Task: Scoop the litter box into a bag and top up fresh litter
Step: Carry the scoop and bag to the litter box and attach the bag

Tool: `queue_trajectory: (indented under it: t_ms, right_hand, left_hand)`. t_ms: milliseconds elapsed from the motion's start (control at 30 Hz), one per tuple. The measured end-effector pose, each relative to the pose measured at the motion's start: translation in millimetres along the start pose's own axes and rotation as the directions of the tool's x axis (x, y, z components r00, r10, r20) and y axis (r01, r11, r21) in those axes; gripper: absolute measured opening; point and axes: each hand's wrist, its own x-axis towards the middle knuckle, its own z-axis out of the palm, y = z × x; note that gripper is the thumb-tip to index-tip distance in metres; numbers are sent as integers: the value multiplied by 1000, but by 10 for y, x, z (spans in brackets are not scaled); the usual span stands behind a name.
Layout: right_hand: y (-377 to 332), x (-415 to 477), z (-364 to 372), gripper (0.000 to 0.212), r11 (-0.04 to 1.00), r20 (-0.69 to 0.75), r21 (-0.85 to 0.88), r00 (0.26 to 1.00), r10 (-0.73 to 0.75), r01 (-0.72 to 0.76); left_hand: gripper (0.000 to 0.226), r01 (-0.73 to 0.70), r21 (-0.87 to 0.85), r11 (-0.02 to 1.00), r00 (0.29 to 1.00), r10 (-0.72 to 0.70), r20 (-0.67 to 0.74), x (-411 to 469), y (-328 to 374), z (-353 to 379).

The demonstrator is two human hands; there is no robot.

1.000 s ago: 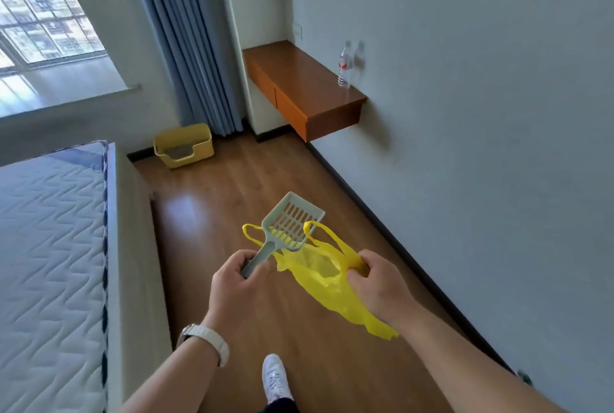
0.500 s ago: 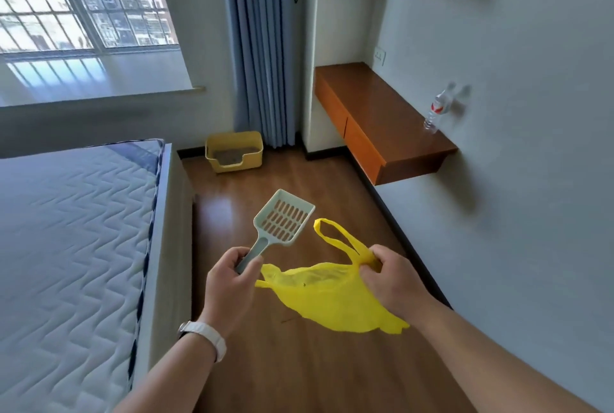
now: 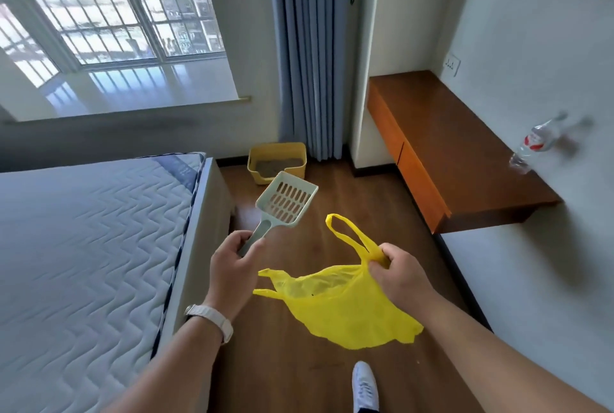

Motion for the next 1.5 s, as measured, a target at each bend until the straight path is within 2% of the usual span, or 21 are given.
queue_trajectory:
  t_ms: [333,500,800,1000,1267,1500]
  right_hand:
    - [-242,1671,-337,21,995,131,-17,987,-94,97]
    - [-357,2237,-201,19,990,199,-30,972,-126,135]
    - [-671,3527,321,20,993,237,-60,968,-81,98]
    - [-1141,4510,821,20,991,237,-119,971,-32,62]
    - [-1782,5536,1230,19,986,202,-150,979,-40,71]
    - [-1946,6144,1341,17,984,210,-154,976,-50,84]
  left_hand:
    - [11,27,110,994,989,-10,-150,1156,392,585]
    - [15,60,82,995,975,-41,-220,1623,315,589]
    - [22,122,63,991,956,-100,-275,2867,-99,530]
    - [3,182,20,983,962,-174,-210,4024,-411,320]
    - [6,155,-24,988,979,-157,-133,5394,-481,131]
    - [4,155,-37,987,982,-158,-105,6033,-502,172]
